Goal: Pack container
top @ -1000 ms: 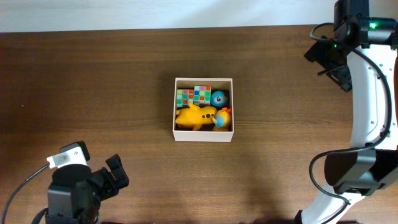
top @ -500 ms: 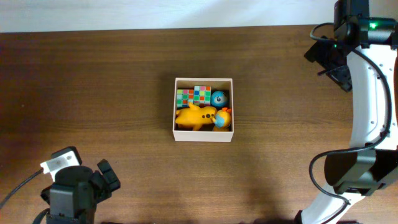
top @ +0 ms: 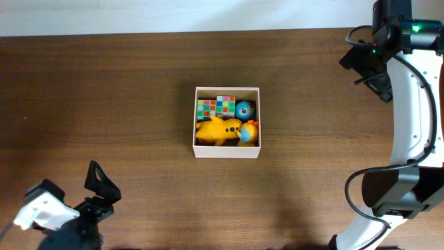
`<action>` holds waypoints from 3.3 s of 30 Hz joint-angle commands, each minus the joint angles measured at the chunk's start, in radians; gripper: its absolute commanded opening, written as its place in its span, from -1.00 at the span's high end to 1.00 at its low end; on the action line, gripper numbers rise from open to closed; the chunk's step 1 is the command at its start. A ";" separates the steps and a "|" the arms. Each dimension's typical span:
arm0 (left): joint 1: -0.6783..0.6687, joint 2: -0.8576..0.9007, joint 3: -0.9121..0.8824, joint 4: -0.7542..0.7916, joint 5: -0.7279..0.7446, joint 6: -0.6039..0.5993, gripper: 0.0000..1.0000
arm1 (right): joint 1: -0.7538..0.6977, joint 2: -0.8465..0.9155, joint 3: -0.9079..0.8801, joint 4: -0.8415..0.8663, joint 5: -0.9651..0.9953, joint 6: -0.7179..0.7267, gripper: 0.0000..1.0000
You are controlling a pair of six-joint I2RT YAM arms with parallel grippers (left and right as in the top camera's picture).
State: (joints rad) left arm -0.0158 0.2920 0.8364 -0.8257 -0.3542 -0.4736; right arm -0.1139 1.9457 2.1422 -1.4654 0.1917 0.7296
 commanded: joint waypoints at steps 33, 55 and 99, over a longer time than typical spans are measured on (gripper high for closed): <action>0.012 -0.287 -0.715 0.435 0.152 0.229 -0.98 | -0.005 -0.009 0.010 0.000 0.002 0.003 -0.98; 0.012 -0.287 -0.822 0.753 0.138 0.229 -0.98 | -0.005 -0.009 0.010 0.000 0.002 0.003 -0.98; 0.012 -0.287 -0.827 0.765 0.130 0.229 -0.98 | -0.005 -0.009 0.010 0.000 0.002 0.003 -0.97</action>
State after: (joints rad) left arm -0.0086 0.0139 0.0185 -0.0658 -0.2138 -0.2600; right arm -0.1139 1.9457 2.1422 -1.4658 0.1921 0.7303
